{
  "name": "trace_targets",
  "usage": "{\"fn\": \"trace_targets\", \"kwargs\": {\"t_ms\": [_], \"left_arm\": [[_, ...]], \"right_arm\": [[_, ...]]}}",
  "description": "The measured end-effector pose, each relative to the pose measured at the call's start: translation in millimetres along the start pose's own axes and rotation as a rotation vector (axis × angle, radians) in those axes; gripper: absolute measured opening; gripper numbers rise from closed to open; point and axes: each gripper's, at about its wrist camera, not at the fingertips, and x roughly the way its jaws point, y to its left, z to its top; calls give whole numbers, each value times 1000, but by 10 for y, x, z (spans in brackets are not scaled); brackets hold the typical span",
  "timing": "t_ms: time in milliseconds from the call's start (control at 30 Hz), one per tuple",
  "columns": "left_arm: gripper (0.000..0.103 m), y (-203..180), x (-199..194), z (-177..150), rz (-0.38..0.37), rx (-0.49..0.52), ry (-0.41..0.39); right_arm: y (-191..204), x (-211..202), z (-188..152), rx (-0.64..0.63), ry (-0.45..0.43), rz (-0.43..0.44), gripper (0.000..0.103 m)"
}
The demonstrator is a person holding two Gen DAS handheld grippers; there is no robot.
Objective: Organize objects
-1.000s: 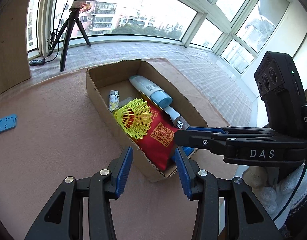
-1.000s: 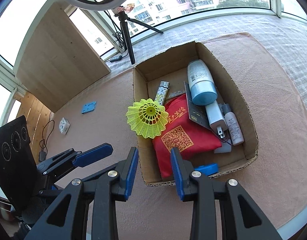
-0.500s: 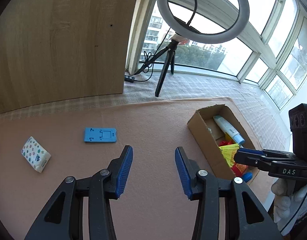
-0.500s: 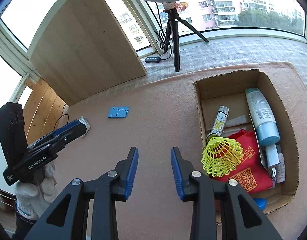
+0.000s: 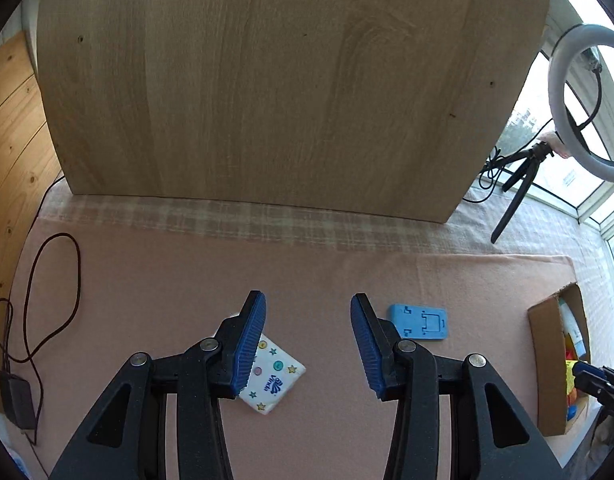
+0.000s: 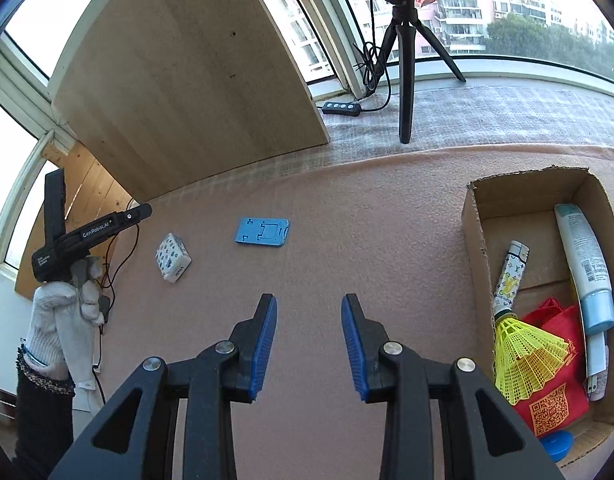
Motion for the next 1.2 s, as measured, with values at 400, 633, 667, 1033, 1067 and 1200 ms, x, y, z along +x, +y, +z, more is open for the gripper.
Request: {"fn": "trace_targets", "kwargs": {"t_ms": [400,633,667,1033,1067,1200], "left_arm": [[47,711,863,-77,-43,-143,130],[47,525,933,-273,-56,-90,121],[47,472,935,-299,-60,-77,121],[47,-638,736,-1180,-152,113,89],[47,-736,713,-1292,-162,134,90],[47,-1162,555,-1729,-182,213,67]], "right_arm": [[268,314,-107,-3,51,-2,31],[261,335,-165,-5,65,-5,31],[249,342,-170,-4,68,-7,31],[146,338,-455,-11,89,-17,31],[122,339,-503,-3,92,-12,31],[18,352,-699,38,116,14,31]]}}
